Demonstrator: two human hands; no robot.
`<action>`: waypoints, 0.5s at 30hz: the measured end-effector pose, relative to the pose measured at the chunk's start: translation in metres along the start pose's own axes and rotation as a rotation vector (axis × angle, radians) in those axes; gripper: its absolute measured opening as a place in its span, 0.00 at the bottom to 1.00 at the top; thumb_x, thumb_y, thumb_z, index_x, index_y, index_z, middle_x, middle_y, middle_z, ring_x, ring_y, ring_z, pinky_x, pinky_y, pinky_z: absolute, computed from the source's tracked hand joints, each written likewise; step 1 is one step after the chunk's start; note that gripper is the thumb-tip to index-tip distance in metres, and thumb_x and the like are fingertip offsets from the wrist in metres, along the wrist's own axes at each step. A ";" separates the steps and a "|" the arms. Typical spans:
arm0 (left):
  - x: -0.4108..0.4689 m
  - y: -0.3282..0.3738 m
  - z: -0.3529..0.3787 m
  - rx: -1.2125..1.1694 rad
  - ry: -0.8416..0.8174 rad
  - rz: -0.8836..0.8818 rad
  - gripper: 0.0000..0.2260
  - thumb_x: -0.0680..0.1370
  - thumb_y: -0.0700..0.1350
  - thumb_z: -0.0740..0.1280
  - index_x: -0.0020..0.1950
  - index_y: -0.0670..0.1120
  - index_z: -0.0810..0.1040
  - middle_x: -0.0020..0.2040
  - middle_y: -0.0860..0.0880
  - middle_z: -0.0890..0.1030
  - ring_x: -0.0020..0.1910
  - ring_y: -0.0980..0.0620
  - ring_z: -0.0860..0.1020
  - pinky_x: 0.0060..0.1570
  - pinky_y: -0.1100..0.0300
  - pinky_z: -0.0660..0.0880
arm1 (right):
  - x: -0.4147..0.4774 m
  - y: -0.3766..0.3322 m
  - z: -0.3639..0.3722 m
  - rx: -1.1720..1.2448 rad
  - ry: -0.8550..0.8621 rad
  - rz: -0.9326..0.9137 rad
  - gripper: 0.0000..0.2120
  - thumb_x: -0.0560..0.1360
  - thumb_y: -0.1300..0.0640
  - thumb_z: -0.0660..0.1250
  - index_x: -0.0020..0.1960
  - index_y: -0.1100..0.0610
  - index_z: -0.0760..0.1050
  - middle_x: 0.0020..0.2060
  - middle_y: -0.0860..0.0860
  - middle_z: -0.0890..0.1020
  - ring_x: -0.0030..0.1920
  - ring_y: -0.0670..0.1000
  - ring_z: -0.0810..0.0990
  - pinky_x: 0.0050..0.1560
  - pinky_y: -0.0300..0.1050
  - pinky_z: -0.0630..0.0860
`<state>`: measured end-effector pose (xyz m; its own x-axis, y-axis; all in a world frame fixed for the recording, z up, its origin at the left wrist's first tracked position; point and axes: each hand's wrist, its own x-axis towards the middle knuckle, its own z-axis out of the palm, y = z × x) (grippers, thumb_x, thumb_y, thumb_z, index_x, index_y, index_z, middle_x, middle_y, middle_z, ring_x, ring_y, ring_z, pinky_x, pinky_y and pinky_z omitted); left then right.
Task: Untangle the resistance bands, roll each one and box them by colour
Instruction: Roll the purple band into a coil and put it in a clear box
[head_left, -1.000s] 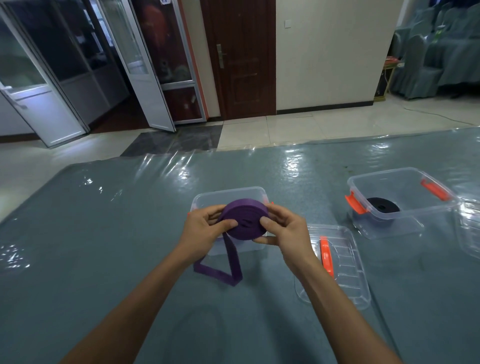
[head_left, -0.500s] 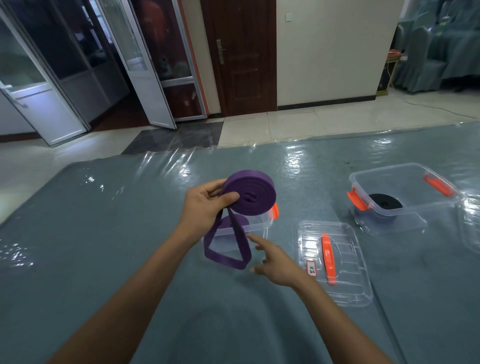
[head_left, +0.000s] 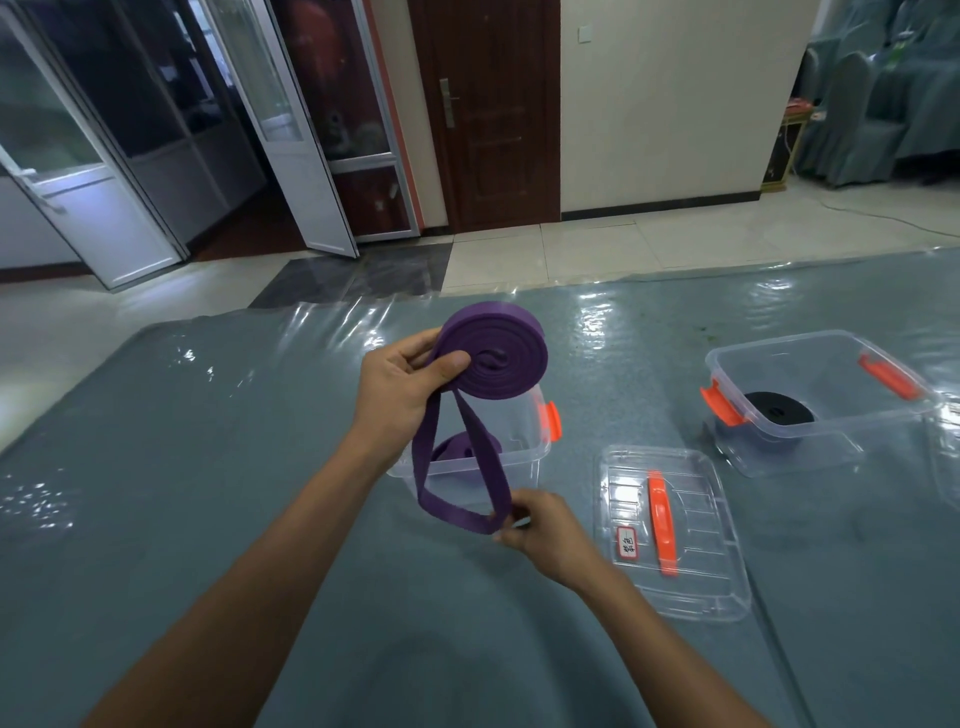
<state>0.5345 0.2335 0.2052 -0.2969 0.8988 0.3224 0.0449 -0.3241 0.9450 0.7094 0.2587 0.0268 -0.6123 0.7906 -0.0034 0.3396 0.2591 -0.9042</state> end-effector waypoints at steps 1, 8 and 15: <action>0.001 0.001 -0.002 0.013 0.003 0.007 0.17 0.71 0.42 0.75 0.60 0.44 0.83 0.52 0.46 0.87 0.51 0.48 0.86 0.52 0.62 0.81 | -0.001 0.002 -0.001 -0.015 0.015 0.004 0.08 0.69 0.65 0.77 0.46 0.56 0.83 0.39 0.56 0.83 0.39 0.46 0.78 0.48 0.46 0.78; -0.005 -0.005 -0.009 0.086 0.036 0.000 0.18 0.70 0.40 0.75 0.60 0.44 0.82 0.49 0.51 0.88 0.49 0.53 0.86 0.50 0.64 0.80 | -0.002 0.027 -0.015 -0.047 0.226 0.233 0.09 0.75 0.56 0.71 0.41 0.57 0.72 0.34 0.56 0.83 0.31 0.56 0.83 0.35 0.56 0.82; -0.013 -0.025 -0.007 0.110 0.072 -0.028 0.17 0.72 0.32 0.75 0.57 0.47 0.84 0.48 0.52 0.88 0.48 0.55 0.86 0.50 0.66 0.80 | 0.007 0.050 -0.029 -0.525 0.253 0.289 0.09 0.82 0.53 0.57 0.51 0.55 0.75 0.41 0.56 0.84 0.43 0.60 0.82 0.40 0.48 0.75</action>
<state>0.5305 0.2274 0.1767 -0.3668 0.8823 0.2949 0.1392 -0.2614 0.9551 0.7432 0.2934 -0.0059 -0.2788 0.9587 -0.0565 0.8082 0.2024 -0.5530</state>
